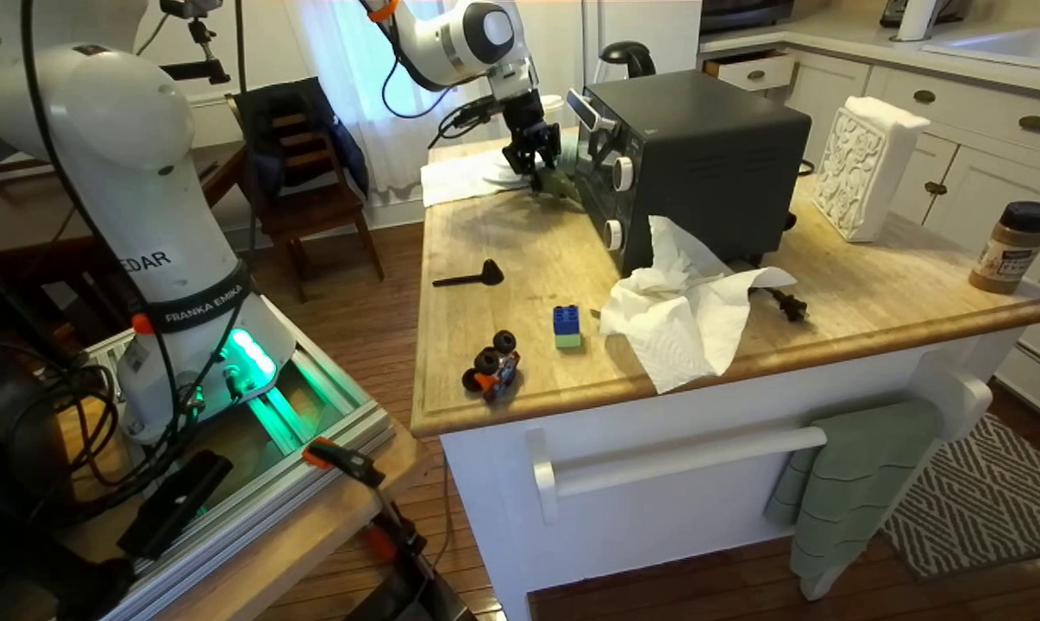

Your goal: Put the toy animal on top of the microwave

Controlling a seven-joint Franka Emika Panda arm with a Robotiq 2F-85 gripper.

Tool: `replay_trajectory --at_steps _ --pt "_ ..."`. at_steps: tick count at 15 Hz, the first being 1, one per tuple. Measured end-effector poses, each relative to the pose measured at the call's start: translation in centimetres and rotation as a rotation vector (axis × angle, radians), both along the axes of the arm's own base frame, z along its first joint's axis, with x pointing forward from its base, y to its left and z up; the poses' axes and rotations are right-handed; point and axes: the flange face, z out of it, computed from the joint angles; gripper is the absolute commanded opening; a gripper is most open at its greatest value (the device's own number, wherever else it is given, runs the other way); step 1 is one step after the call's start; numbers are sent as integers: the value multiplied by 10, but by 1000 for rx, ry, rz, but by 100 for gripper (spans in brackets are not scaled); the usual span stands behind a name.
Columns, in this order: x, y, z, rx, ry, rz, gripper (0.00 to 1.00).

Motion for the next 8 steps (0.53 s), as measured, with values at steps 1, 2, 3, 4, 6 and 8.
replay_trajectory --at_steps 1,2,3,4,6,8 --pt "-3 -1 10 -4 25 8 25" --pt "-7 -2 22 -4 54 25 25" --pt "-12 -3 36 3 89 50 25" --pt "-18 -2 51 17 120 83 25" --pt "-30 2 84 69 162 164 25" --pt "-43 8 115 136 185 244 25"
